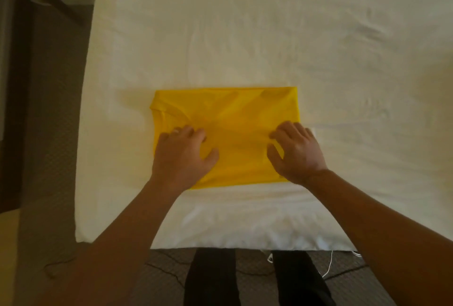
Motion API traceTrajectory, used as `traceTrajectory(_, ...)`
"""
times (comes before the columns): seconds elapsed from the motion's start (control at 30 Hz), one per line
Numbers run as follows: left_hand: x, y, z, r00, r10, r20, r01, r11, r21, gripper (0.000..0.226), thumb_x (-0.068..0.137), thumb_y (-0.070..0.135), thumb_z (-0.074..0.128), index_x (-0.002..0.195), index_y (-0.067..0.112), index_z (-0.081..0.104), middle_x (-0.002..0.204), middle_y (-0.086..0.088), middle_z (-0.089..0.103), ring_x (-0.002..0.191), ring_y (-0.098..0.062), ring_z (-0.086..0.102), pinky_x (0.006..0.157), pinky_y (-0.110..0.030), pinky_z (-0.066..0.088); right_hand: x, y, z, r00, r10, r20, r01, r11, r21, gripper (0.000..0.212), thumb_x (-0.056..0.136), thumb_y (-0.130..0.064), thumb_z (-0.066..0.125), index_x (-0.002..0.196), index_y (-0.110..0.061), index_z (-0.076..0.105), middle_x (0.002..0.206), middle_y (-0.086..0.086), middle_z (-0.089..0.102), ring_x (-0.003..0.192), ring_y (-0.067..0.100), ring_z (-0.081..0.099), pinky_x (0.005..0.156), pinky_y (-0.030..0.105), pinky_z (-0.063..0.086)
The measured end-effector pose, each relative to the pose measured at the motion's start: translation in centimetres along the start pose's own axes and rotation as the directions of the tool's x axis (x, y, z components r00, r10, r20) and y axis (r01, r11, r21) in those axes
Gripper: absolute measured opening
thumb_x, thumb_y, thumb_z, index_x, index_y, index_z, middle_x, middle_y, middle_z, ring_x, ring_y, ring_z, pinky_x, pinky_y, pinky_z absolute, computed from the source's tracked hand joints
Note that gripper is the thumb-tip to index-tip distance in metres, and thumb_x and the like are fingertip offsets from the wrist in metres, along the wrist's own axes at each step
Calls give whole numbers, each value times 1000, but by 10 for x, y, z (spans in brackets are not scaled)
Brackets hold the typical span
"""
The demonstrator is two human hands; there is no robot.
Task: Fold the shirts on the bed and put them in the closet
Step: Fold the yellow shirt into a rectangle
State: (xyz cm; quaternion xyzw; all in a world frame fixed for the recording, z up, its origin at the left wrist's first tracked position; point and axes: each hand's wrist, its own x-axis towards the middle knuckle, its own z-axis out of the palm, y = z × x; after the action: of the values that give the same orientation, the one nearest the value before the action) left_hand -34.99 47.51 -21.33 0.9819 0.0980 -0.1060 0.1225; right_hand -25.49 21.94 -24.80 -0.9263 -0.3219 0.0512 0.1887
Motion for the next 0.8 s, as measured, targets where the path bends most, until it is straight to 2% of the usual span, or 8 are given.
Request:
traceTrajectory(0.07, 15, 12, 13, 991, 10, -133, -7, 1000, 23, 55, 87, 56, 47, 119, 16, 67, 119, -12, 64, 108, -39, 61, 87, -49, 45, 19, -8, 9, 999, 44, -10, -44, 998, -45, 41, 92, -38, 50, 116, -9, 67, 121, 16, 62, 103, 40, 58, 79, 49, 49)
traceTrajectory(0.13, 29, 18, 29, 997, -13, -75, 18, 998, 66, 69, 91, 59, 43, 146, 20, 51, 150, -16, 48, 138, -41, 44, 106, -56, 37, 32, -15, 21, 996, 84, 43, -79, 992, -100, 55, 96, -48, 43, 136, -13, 58, 146, 16, 50, 127, 42, 50, 94, 53, 44)
traceTrajectory(0.2, 39, 13, 48, 998, -51, -26, 54, 992, 111, 77, 94, 67, 34, 159, 26, 31, 166, -16, 25, 152, -40, 22, 116, -61, 22, 41, -17, 33, 980, 139, 146, -116, 981, -153, 67, 97, -60, 33, 151, -21, 43, 162, 12, 31, 145, 41, 32, 107, 56, 34)
traceTrajectory(0.33, 45, -19, 72, 989, -150, -14, 151, 982, 115, 86, 94, 78, 18, 163, 28, 15, 170, -13, 5, 156, -38, 8, 120, -64, 13, 39, 3, 52, 952, 193, 237, -141, 966, -219, 76, 94, -73, 19, 160, -35, 14, 170, 3, 4, 155, 32, 5, 119, 54, 14)
traceTrajectory(0.53, 47, -22, 73, 983, -183, -18, 184, 982, 48, 89, 93, 79, 24, 163, 26, 13, 171, -13, 3, 157, -34, 5, 123, -60, 9, 34, 10, 54, 948, 251, 197, -225, 964, -144, 80, 94, -75, 23, 161, -31, 15, 170, 5, 3, 156, 29, 2, 120, 51, 11)
traceTrajectory(0.63, 39, -18, 59, 977, -199, -76, 201, 979, 22, 87, 93, 73, 34, 161, 20, 22, 168, -17, 15, 155, -38, 13, 123, -58, 14, 27, 10, 39, 940, 292, 176, -278, 955, -100, 75, 97, -68, 27, 158, -25, 25, 169, 7, 7, 155, 29, 6, 119, 51, 15)
traceTrajectory(0.7, 29, -16, 51, 917, -363, -167, 359, 932, -52, 83, 94, 65, 46, 158, 15, 29, 162, -22, 28, 149, -44, 24, 119, -57, 23, 19, 12, 30, 881, 449, 149, -451, 892, -21, 66, 99, -59, 38, 154, -22, 32, 166, 8, 17, 150, 32, 17, 115, 51, 22)
traceTrajectory(0.8, 24, -21, 30, 617, -784, -59, 730, 599, -329, 76, 91, 56, 57, 150, 11, 37, 148, -21, 40, 136, -45, 38, 106, -55, 37, 18, 11, 13, 724, 680, 115, -689, 717, 105, 55, 97, -42, 53, 145, -17, 42, 146, 12, 41, 131, 35, 36, 103, 47, 35)
